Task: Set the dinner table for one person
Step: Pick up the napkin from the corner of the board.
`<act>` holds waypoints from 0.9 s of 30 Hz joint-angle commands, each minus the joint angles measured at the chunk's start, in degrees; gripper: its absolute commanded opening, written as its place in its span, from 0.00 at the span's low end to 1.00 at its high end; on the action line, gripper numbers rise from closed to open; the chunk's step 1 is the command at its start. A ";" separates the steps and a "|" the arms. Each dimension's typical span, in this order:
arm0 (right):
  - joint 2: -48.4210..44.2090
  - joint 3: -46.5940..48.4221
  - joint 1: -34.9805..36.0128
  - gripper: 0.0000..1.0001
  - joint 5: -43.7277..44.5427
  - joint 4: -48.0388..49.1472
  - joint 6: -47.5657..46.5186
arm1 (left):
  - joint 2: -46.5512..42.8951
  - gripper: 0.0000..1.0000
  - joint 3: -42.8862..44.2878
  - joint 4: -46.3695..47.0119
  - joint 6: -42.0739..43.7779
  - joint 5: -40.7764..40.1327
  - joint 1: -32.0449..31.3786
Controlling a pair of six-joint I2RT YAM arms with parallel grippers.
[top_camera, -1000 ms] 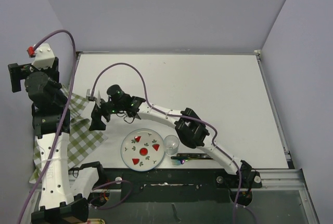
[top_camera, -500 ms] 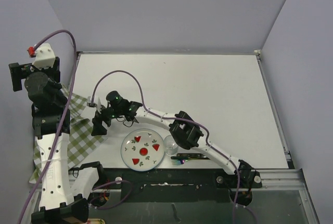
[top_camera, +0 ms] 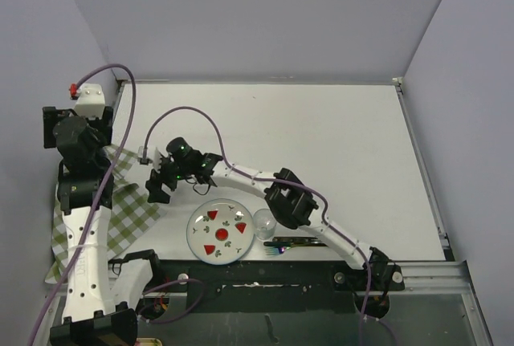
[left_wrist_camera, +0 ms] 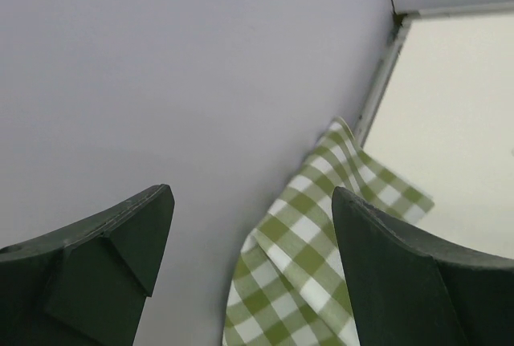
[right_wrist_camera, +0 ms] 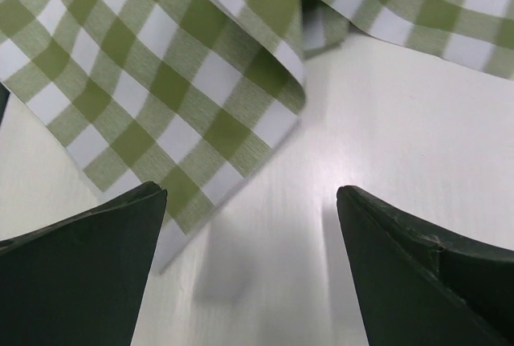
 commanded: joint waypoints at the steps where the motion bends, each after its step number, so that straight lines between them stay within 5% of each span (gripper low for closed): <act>1: -10.81 -2.92 -5.51 0.91 5.08 0.83 -2.20 | -2.61 0.80 -2.89 -3.50 0.59 8.22 0.28; 8: -16.70 -7.29 -14.11 0.92 6.18 -1.00 -2.80 | -2.32 0.80 -4.12 -10.71 6.09 14.55 0.28; 16: -22.04 -12.36 -19.29 0.92 5.83 -2.03 -4.10 | 0.15 0.86 -2.97 -23.80 12.87 12.90 0.27; 27: -28.85 -21.00 -22.96 0.91 6.93 -3.32 -6.23 | 0.17 0.84 -7.96 -29.80 10.67 10.68 -0.96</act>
